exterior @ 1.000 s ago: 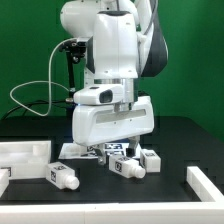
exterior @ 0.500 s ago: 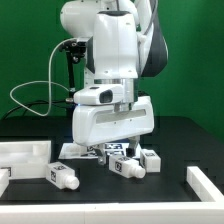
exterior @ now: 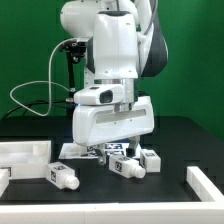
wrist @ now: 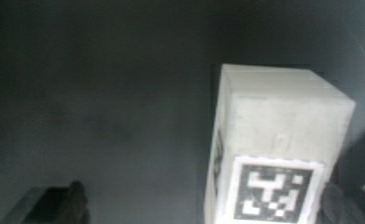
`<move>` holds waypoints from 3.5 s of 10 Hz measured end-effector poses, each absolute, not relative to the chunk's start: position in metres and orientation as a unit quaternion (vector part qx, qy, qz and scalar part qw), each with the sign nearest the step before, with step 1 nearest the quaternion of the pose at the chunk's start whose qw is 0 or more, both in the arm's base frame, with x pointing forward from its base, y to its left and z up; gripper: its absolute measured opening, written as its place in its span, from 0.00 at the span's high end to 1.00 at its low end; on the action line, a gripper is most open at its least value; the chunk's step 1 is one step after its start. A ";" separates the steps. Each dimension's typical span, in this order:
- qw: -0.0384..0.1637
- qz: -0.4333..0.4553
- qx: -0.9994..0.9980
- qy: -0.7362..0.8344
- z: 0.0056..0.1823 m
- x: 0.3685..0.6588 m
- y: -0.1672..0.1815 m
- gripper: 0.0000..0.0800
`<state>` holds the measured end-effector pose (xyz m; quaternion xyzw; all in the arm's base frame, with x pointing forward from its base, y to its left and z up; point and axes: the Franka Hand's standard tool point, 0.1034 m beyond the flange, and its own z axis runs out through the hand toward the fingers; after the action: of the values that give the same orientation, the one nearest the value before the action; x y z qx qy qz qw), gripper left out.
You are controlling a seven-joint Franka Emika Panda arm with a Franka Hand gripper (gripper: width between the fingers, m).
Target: Assemble one leg
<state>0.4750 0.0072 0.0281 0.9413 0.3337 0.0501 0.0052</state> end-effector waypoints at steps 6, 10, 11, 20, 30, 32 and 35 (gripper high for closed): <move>-0.008 0.012 0.948 0.318 0.017 0.462 0.013 0.19; -0.009 0.011 0.949 0.316 0.007 0.459 0.008 0.22; -0.009 0.011 0.949 0.316 0.007 0.459 0.008 0.43; -0.013 -0.017 0.967 0.253 0.007 0.393 -0.020 0.64; -0.012 -0.021 0.995 0.099 0.041 0.419 0.075 0.19; -0.015 -0.016 0.995 0.097 0.027 0.422 0.095 0.19; -0.017 -0.010 0.995 0.103 0.008 0.423 0.101 0.19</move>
Offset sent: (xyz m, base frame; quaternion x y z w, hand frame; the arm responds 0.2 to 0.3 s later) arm -0.0006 0.0015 -0.0020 0.0137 -0.0277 0.0150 0.9994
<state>0.4231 0.1006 0.0083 0.9945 0.1028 -0.0098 -0.0173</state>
